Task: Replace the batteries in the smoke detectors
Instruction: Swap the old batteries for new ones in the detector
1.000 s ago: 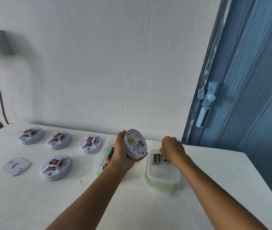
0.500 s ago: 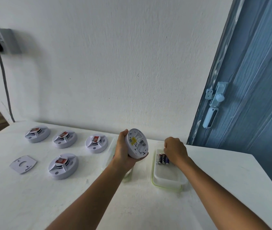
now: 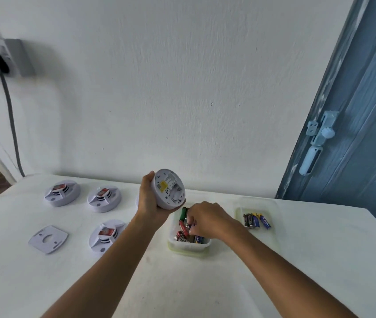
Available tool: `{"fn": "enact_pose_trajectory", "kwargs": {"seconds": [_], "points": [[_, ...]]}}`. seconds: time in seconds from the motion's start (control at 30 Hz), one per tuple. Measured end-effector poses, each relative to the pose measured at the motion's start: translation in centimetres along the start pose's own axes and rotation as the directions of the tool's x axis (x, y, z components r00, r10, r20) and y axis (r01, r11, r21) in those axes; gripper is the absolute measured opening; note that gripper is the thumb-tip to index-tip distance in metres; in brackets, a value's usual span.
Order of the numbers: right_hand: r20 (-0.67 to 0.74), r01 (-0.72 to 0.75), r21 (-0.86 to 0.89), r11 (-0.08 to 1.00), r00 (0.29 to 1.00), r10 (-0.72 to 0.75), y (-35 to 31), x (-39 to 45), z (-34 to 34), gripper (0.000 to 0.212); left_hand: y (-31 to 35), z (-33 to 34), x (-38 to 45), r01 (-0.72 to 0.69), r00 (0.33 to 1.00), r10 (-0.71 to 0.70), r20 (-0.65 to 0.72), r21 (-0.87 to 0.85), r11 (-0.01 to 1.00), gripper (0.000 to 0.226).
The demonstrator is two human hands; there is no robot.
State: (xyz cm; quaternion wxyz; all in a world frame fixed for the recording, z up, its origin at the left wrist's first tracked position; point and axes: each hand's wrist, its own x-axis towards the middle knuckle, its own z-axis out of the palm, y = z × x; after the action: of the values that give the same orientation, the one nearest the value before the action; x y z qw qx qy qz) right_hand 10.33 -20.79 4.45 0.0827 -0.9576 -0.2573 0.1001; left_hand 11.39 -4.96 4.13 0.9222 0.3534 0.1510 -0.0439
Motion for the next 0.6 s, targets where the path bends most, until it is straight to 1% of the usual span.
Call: {"fn": "enact_pose_trajectory", "kwargs": {"seconds": [0.03,0.13,0.23,0.27,0.33,0.43,0.47,0.5,0.53,0.57,0.6], "points": [[0.032,-0.001,-0.025,1.000,0.999,0.002,-0.4,0.2,0.1,0.014,0.2,-0.3,0.1,0.008,1.000,-0.008,0.010,-0.001,1.000,0.051],[0.095,-0.008,-0.011,1.000,0.995,0.009,-1.6,1.1,0.7,0.021,0.6,-1.3,0.5,0.035,0.999,-0.035,0.017,-0.002,0.999,0.047],[0.149,-0.002,-0.009,1.000,0.989,0.004,-2.6,2.0,1.6,0.010,0.7,-1.9,0.8,0.053,0.998,-0.054,0.020,0.015,0.998,0.046],[0.164,-0.006,-0.003,1.000,0.986,0.006,-2.8,2.2,1.9,0.010,0.7,-2.0,0.9,0.059,0.998,-0.059,0.021,0.020,0.998,0.046],[0.174,-0.024,0.019,1.000,0.984,0.020,-3.0,2.5,2.4,0.016,0.8,-2.2,0.9,0.066,0.997,-0.066,0.026,0.020,0.998,0.044],[0.123,-0.060,0.077,0.995,0.991,0.050,-2.7,2.6,2.4,0.014,1.0,-2.4,0.9,0.068,0.997,-0.069,0.033,0.026,0.997,0.043],[0.087,-0.068,0.133,0.989,0.995,0.057,-2.5,2.5,2.3,0.013,1.1,-2.5,0.9,0.070,0.997,-0.071,0.034,0.027,0.997,0.043],[0.045,-0.082,0.232,0.969,0.996,0.074,-2.1,2.4,2.1,0.014,1.2,-2.6,0.8,0.069,0.997,-0.070,0.036,0.029,0.997,0.043],[-0.002,-0.095,0.366,0.926,0.995,0.103,-1.7,2.3,1.9,0.016,1.3,-2.7,0.8,0.068,0.997,-0.069,0.040,0.031,0.997,0.044],[-0.038,-0.104,0.506,0.856,0.989,0.143,-1.4,2.2,1.8,0.017,1.4,-2.8,0.7,0.066,0.997,-0.067,0.044,0.031,0.997,0.044],[-0.063,-0.105,0.637,0.763,0.980,0.187,-1.1,1.9,1.6,0.017,1.5,-2.9,0.7,0.064,0.997,-0.066,0.046,0.032,0.997,0.044]]}}
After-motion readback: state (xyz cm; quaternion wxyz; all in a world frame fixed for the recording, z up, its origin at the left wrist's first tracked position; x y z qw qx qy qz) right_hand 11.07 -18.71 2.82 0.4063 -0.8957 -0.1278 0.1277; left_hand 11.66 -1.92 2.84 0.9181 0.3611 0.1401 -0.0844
